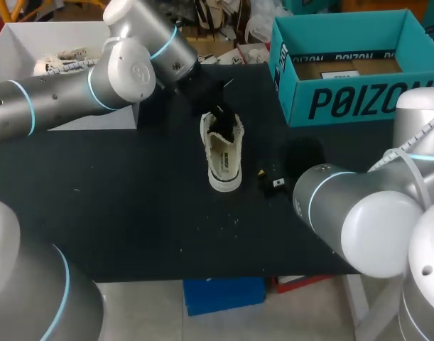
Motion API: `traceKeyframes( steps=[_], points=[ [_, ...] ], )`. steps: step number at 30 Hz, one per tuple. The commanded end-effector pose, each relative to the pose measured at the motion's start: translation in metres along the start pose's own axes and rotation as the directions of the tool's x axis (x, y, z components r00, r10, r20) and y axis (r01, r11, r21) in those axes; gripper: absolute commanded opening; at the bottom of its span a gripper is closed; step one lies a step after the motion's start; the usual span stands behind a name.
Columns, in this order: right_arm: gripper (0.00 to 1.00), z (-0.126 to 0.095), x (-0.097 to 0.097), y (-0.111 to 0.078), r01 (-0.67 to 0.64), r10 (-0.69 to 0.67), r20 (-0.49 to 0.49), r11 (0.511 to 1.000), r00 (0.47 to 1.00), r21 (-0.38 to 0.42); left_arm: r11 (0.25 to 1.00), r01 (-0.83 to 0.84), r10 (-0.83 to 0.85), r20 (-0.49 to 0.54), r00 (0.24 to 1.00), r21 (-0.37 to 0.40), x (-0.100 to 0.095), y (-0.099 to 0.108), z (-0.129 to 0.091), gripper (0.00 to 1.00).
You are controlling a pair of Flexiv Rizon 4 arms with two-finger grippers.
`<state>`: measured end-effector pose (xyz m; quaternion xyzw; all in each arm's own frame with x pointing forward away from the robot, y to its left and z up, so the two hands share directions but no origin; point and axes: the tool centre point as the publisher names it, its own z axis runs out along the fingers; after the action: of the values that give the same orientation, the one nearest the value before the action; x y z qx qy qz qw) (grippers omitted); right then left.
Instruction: Take the shoe out of the shoebox, open the shoe tongue, remove and reinsert the insole, then place the shoe into the shoebox
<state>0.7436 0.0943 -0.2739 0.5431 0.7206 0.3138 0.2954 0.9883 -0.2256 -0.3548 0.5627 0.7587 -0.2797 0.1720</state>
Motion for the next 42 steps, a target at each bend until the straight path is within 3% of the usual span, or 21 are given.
traceKeyframes(
  steps=[1,7,13,23,34,42],
  points=[
    [1.0,0.0,0.002,-0.001,-0.002,0.002,0.003,1.0,1.0,-0.002,0.999,-0.018,0.018,0.0,1.0,-0.042,0.001,-0.011,-0.031,0.0],
    [1.0,0.0,0.002,-0.001,-0.002,0.002,0.003,1.0,1.0,-0.002,0.995,-0.06,0.053,-0.082,0.995,-0.082,0.01,-0.017,-0.05,0.0],
    [1.0,0.0,0.002,-0.001,-0.002,0.002,0.003,1.0,1.0,-0.002,0.994,-0.065,0.049,-0.17,0.984,-0.089,0.026,-0.018,-0.053,0.0],
    [1.0,0.0,0.002,-0.001,-0.002,0.002,0.003,1.0,1.0,-0.002,0.996,-0.043,0.025,-0.226,0.974,-0.076,0.036,-0.008,-0.029,0.0],
    [1.0,0.0,0.002,-0.001,-0.002,0.002,0.003,1.0,1.0,-0.002,0.999,-0.038,0.035,-0.261,0.965,-0.008,0.042,-0.018,0.005,0.0],
    [1.0,0.0,0.002,-0.001,-0.002,0.002,0.003,1.0,1.0,-0.002,0.996,-0.065,0.049,-0.247,0.968,-0.056,0.038,-0.025,-0.031,0.0]
  ],
)
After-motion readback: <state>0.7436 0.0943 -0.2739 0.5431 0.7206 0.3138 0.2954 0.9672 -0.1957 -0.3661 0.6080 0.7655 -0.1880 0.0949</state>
